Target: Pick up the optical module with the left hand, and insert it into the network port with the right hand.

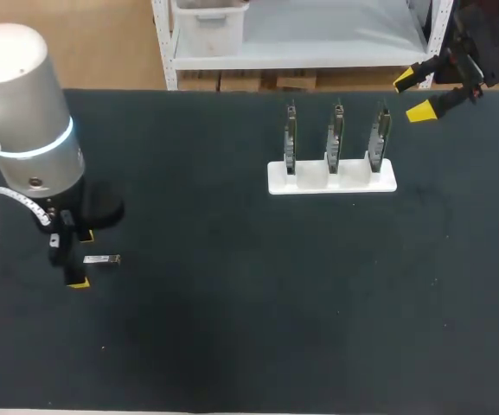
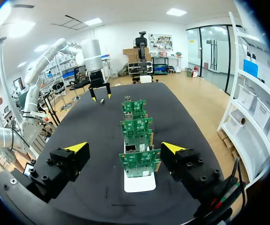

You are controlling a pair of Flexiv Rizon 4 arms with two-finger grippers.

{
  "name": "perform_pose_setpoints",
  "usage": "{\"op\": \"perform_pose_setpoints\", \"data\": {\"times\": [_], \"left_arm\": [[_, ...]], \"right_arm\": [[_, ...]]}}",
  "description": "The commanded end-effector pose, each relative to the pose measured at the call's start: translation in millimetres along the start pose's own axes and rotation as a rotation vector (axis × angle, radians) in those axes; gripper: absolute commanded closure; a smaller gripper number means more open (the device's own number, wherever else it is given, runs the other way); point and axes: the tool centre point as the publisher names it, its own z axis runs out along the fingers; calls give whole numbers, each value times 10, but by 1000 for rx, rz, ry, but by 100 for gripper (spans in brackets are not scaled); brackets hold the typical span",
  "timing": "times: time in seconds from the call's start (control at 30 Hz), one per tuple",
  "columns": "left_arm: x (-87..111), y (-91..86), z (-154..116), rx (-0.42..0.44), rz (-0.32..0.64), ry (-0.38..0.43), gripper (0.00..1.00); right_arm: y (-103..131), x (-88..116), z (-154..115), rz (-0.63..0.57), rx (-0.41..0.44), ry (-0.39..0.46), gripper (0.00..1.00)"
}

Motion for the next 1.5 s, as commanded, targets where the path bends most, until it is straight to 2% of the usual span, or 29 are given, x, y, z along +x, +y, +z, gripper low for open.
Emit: {"op": "perform_pose_setpoints", "data": {"times": [0.03, 0.53, 0.57, 0.63, 0.67, 0.7, 1.17, 1.5], "left_arm": [[-19, 22, 16, 9, 5, -3, 0], [-71, 32, 17, 22, 9, -11, 1], [-72, 33, 22, 24, 8, -10, 51], [-73, 35, 26, 25, 6, -8, 75], [-73, 35, 26, 26, 5, -8, 98], [-73, 34, 27, 25, 5, -7, 100], [-78, 41, 54, 28, 8, -7, 100], [-115, 147, -12, 1, 3, -25, 100]], "right_arm": [[21, -1, 3, -1, 5, 1, 0], [21, -1, 3, -1, 5, 1, 0], [21, -1, 3, -1, 5, 1, 0], [21, -1, 3, -1, 5, 1, 0], [21, -1, 3, -1, 5, 1, 0], [21, -1, 3, -1, 5, 1, 0], [21, -1, 3, -1, 5, 1, 0], [21, -1, 3, -1, 5, 1, 0]]}}
